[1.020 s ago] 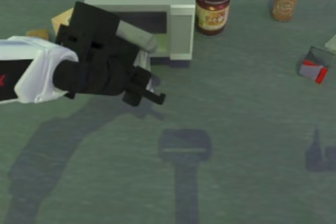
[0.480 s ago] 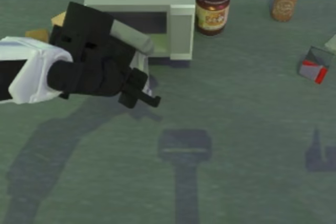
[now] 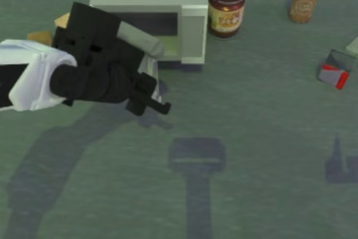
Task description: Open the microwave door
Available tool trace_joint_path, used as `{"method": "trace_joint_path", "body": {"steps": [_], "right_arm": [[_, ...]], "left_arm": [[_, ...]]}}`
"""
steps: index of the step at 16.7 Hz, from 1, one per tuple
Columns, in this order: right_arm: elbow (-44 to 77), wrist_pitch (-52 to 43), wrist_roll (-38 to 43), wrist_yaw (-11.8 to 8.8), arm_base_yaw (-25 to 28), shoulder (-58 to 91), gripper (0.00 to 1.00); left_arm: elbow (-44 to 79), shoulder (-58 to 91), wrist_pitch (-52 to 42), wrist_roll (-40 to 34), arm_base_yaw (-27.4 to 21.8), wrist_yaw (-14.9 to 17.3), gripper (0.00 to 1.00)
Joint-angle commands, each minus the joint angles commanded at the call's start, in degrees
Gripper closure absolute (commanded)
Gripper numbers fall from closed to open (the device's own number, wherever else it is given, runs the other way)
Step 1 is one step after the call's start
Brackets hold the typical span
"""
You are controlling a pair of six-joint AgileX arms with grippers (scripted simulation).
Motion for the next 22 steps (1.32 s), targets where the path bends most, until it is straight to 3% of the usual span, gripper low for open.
{"method": "trace_joint_path", "body": {"steps": [12,22], "right_arm": [[0.00,0.00,0.00,0.00,0.00,0.00,0.00],[0.00,0.00,0.00,0.00,0.00,0.00,0.00]], "left_arm": [[0.00,0.00,0.00,0.00,0.00,0.00,1.00],[-0.80,-0.77,-0.46,2.69,1.22,2.21,1.00]]}}
